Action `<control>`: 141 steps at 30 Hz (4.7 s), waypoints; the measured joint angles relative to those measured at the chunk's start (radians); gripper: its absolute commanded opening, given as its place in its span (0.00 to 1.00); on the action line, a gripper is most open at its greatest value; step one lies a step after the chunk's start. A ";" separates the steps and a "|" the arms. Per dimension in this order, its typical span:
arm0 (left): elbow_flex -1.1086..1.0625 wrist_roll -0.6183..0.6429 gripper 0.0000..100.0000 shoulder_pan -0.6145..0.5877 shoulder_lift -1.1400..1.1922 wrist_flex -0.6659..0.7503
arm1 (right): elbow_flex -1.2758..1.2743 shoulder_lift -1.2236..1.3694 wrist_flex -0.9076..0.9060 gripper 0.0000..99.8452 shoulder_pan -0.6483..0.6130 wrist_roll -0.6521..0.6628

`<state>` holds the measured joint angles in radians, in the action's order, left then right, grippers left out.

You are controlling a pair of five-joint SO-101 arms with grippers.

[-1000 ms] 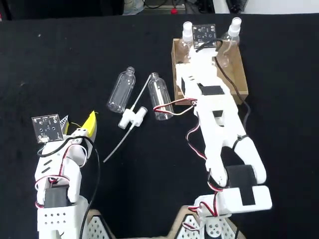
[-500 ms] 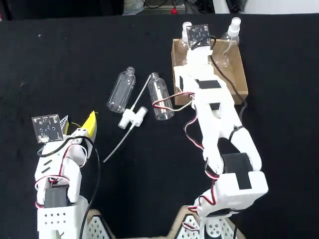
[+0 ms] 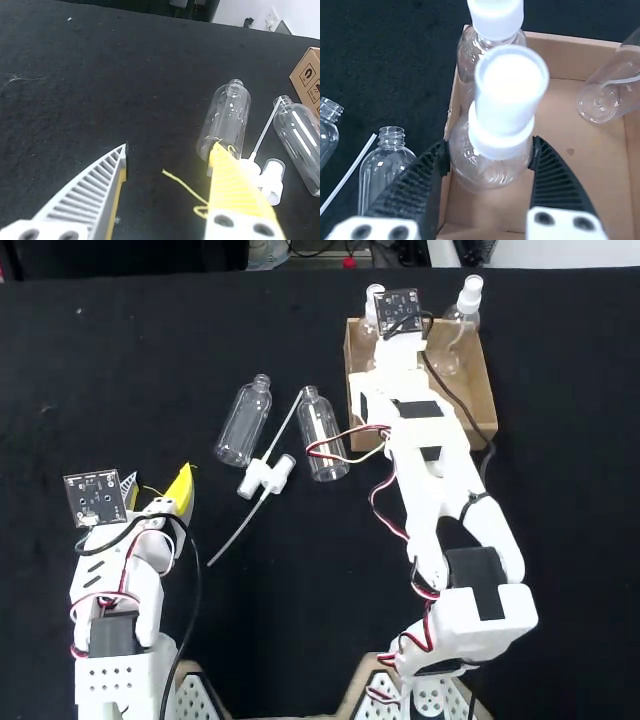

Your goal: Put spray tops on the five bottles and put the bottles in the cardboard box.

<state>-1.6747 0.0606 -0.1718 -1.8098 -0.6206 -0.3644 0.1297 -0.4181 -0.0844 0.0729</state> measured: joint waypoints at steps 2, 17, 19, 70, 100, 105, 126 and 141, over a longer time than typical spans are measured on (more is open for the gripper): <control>0.000 0.000 0.26 0.000 0.000 0.000 | 0.000 0.000 0.000 0.29 -0.008 0.000; 0.000 0.000 0.26 0.000 0.000 -0.014 | 0.000 0.000 -0.037 0.29 -0.048 0.000; 0.000 0.000 0.26 0.000 0.000 -0.014 | 0.000 0.000 -0.037 0.30 -0.048 0.000; -0.003 0.000 0.26 -0.049 0.000 -0.014 | 0.114 -0.319 -0.761 0.28 -0.410 -0.038; -0.003 0.000 0.26 -0.052 0.000 -0.014 | 1.255 0.637 -1.171 0.28 -0.339 0.041; -0.003 0.000 0.26 -0.054 0.000 -0.014 | 1.335 0.655 -1.234 0.28 -0.381 -0.021; -0.003 0.000 0.26 -0.054 0.000 -0.014 | 1.336 0.844 -0.842 0.28 -0.523 -0.517; -0.003 0.000 0.26 -0.054 0.000 -0.014 | 1.321 0.907 -0.802 0.28 -0.502 -0.548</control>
<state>-1.6778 0.0606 -0.2256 -1.8098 -0.6345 0.9567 1.0365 -1.2206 -0.5861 -0.4749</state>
